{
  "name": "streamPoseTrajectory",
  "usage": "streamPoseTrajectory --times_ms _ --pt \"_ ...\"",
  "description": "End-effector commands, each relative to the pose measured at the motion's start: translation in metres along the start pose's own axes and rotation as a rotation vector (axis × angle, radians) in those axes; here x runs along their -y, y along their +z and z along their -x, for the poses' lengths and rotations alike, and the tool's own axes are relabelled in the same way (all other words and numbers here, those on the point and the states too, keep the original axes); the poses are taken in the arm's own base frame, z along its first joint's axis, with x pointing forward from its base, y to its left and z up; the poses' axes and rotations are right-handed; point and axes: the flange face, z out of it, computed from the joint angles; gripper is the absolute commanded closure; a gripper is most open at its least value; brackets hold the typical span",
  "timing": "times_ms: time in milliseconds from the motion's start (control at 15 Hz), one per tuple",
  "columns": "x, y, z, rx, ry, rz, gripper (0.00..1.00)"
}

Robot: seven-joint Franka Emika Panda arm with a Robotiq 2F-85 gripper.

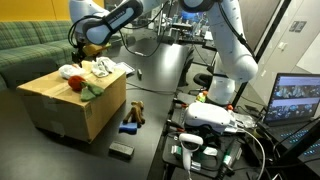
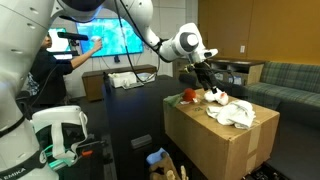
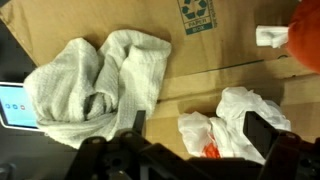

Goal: Remove the toy moose from the top of the brown box, place the white towel on top of the box, remove the white object from the top of the box, place the blue sponge on the box, remove the radish from the top of the box, put the eraser on the box

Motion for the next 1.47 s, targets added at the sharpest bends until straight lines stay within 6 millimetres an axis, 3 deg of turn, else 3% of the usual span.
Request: streamPoseTrajectory --times_ms 0,267,667,1067,1400 --pt "0.008 0.023 -0.02 0.004 -0.041 -0.098 0.0" --pt "0.003 0.038 -0.034 0.018 -0.084 -0.2 0.0" --pt "-0.004 0.021 -0.053 0.026 -0.157 -0.335 0.0" --pt "0.024 0.014 -0.055 -0.054 -0.133 -0.37 0.0" --pt "0.051 0.035 -0.044 -0.11 -0.149 -0.347 0.0"
